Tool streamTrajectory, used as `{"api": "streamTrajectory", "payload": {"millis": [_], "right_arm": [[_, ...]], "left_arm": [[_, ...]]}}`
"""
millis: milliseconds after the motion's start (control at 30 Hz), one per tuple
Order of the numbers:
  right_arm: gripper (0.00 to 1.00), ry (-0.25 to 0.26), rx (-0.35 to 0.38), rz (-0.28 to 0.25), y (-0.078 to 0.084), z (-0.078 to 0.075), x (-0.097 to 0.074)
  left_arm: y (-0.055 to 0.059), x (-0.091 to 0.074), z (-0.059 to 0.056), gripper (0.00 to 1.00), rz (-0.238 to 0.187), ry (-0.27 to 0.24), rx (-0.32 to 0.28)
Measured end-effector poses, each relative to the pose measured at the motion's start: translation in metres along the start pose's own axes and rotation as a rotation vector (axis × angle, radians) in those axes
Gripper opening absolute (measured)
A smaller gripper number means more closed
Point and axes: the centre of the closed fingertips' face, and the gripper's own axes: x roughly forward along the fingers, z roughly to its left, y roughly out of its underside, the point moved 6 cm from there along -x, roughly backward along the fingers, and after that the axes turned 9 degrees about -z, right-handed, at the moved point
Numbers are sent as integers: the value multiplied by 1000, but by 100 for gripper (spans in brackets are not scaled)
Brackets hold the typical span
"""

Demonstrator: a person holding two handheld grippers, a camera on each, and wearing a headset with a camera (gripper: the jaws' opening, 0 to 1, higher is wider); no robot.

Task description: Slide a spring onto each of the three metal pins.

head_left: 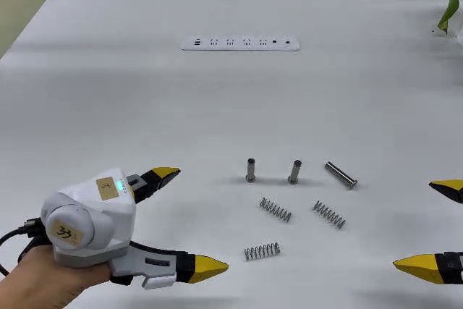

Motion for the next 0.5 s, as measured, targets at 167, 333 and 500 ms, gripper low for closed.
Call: {"api": "streamTrajectory", "payload": {"millis": [167, 333, 500], "right_arm": [[89, -5, -7, 4, -5, -3, 4], [88, -15, -18, 1, -11, -5, 9], [86, -22, -17, -4, -19, -7, 16]], "left_arm": [[0, 1, 1, 100, -2, 0, -4], [1, 2, 1, 100, -2, 4, -8], [1, 2, 2, 100, -6, 2, -12]]}}
